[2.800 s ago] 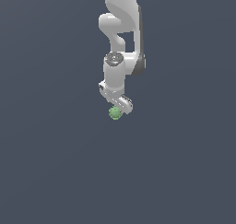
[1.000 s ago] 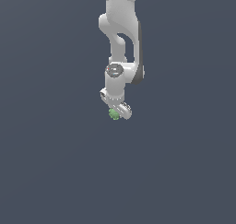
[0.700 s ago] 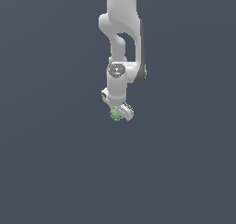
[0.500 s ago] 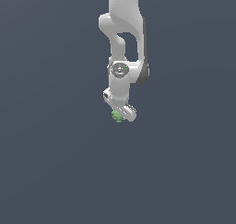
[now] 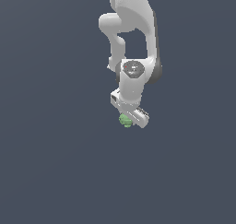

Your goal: Pick up the object and move it to a goal position.

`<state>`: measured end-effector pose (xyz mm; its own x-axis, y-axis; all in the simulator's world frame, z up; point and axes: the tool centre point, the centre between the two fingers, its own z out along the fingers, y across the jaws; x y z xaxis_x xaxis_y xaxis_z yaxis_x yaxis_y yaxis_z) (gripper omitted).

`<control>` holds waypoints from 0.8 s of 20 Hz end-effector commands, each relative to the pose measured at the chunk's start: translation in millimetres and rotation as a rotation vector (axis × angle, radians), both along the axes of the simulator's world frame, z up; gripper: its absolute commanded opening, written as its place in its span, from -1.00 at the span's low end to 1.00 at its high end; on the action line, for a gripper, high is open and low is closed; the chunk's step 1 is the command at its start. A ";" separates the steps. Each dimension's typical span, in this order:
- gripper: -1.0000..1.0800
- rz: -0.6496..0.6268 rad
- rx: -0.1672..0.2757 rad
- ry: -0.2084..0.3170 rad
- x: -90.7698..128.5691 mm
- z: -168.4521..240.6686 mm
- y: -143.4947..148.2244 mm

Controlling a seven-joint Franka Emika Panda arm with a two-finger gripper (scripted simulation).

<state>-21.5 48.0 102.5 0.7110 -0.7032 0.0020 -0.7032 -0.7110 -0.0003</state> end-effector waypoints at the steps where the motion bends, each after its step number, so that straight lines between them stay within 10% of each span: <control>1: -1.00 0.000 0.000 0.000 15.3 11.7 11.4; 16: -1.00 -0.001 0.000 0.001 90.9 65.4 65.3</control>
